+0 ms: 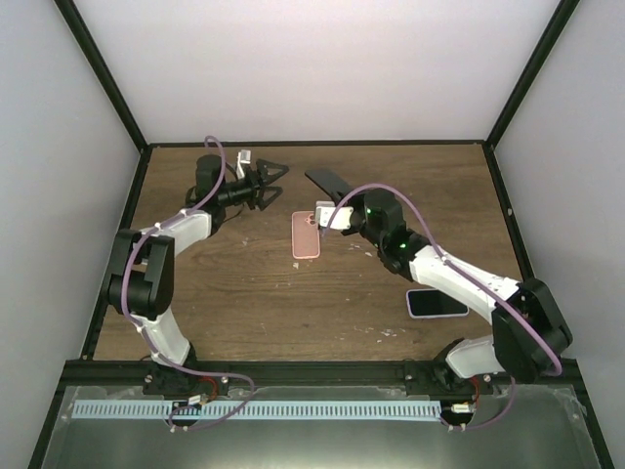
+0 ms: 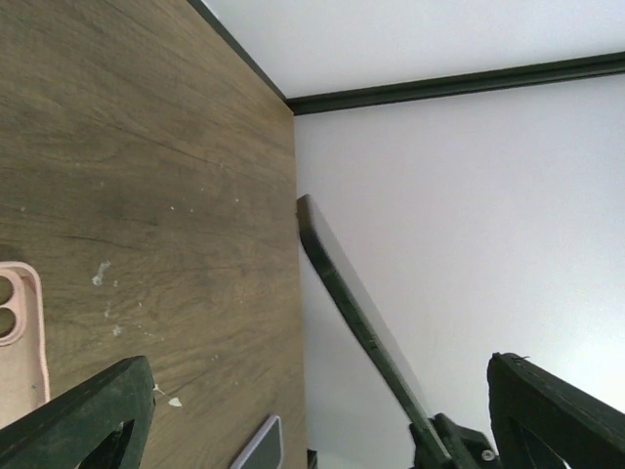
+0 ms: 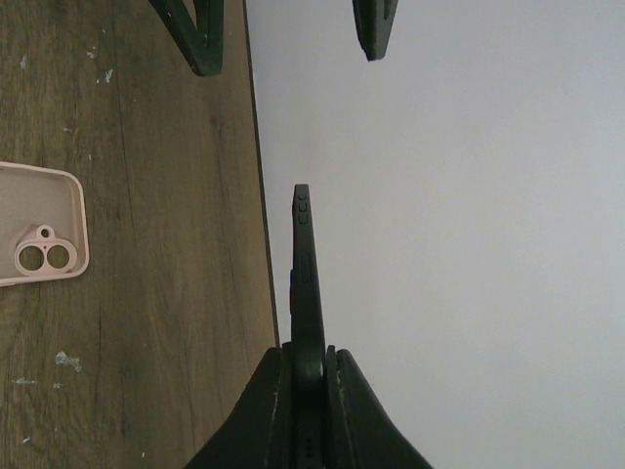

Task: Take the phone out of the phone case
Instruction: Place the phone at the center of the board.

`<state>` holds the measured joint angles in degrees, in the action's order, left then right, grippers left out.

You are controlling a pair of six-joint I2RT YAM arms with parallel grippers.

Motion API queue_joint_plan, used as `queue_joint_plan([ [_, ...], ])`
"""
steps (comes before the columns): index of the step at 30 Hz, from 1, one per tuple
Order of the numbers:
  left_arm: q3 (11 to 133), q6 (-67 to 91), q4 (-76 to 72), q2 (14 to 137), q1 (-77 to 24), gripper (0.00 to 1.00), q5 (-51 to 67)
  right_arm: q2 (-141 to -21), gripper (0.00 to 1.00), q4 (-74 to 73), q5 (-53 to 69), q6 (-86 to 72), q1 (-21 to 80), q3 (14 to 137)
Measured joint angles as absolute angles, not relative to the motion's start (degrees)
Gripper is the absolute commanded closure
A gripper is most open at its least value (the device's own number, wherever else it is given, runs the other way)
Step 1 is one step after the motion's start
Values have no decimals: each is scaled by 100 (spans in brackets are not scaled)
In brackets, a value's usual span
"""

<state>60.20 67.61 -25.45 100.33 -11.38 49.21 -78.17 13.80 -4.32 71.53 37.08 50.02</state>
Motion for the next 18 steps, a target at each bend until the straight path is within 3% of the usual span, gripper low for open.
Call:
queue_joint_plan([
  [8, 6523, 7271, -2547, 10241, -1122, 13, 5568, -7913, 99, 1865, -593, 7244, 3879, 4816],
  [18, 6635, 6899, -1507, 10079, -1125, 21, 5808, -8294, 99, 3048, -1221, 7872, 4313, 4451],
])
